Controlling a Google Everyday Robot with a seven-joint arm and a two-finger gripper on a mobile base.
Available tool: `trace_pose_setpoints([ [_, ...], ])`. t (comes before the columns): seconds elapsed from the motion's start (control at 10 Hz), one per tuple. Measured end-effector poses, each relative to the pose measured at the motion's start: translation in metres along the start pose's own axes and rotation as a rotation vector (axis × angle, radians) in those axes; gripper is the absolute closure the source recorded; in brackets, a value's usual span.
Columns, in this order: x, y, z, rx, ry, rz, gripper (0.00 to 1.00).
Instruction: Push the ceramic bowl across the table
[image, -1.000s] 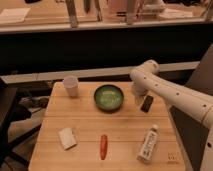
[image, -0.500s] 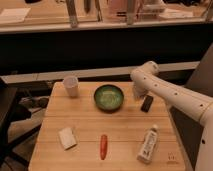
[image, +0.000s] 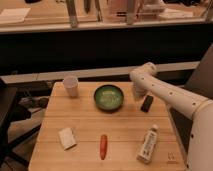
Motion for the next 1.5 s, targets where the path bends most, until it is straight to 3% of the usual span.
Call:
trace_pose_setpoints([
  [0.6,-0.029,-0.011,0.016,-0.026,0.020,-0.085,1.00],
  [1.1,-0.101,-0.020,0.010,-0.054,0.050,-0.221,1.00],
  [1.5,-0.130,-0.017,0.007,-0.077,0.075,-0.305,1.00],
])
